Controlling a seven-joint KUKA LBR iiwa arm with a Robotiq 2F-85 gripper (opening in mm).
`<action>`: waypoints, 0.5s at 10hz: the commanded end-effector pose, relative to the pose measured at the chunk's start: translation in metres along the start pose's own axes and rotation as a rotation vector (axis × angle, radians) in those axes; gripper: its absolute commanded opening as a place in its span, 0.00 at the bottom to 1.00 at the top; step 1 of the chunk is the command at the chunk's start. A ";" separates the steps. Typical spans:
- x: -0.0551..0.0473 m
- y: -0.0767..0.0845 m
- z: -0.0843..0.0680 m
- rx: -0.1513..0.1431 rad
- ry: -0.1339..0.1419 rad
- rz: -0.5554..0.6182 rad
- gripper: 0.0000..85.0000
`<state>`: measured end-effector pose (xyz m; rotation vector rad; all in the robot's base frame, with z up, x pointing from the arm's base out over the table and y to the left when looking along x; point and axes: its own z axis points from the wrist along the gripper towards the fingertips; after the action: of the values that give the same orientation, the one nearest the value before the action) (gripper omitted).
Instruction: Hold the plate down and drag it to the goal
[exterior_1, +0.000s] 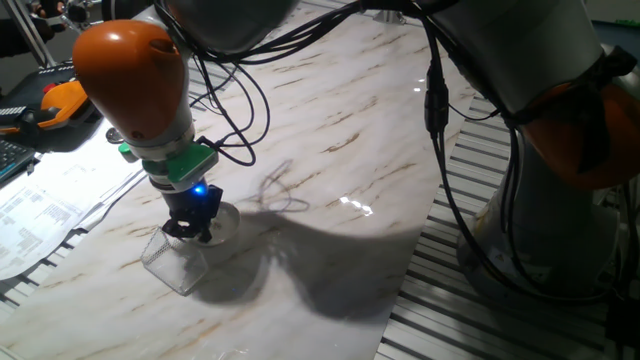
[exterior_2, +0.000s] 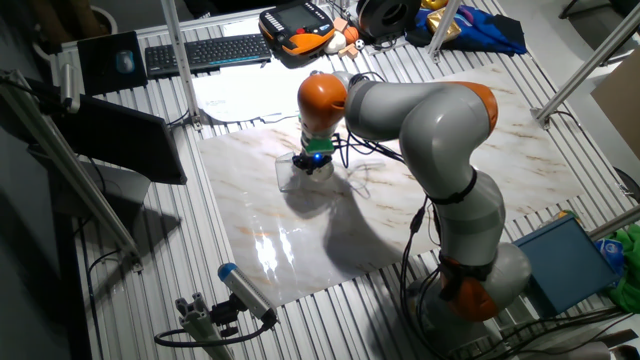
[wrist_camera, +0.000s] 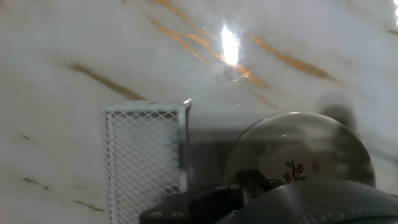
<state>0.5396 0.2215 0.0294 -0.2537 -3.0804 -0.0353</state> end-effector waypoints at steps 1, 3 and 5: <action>0.000 0.000 0.000 0.000 0.002 0.002 0.00; 0.000 0.004 -0.002 -0.004 0.009 0.009 0.00; 0.000 0.005 -0.004 -0.001 0.014 0.011 0.00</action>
<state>0.5407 0.2263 0.0340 -0.2645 -3.0646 -0.0346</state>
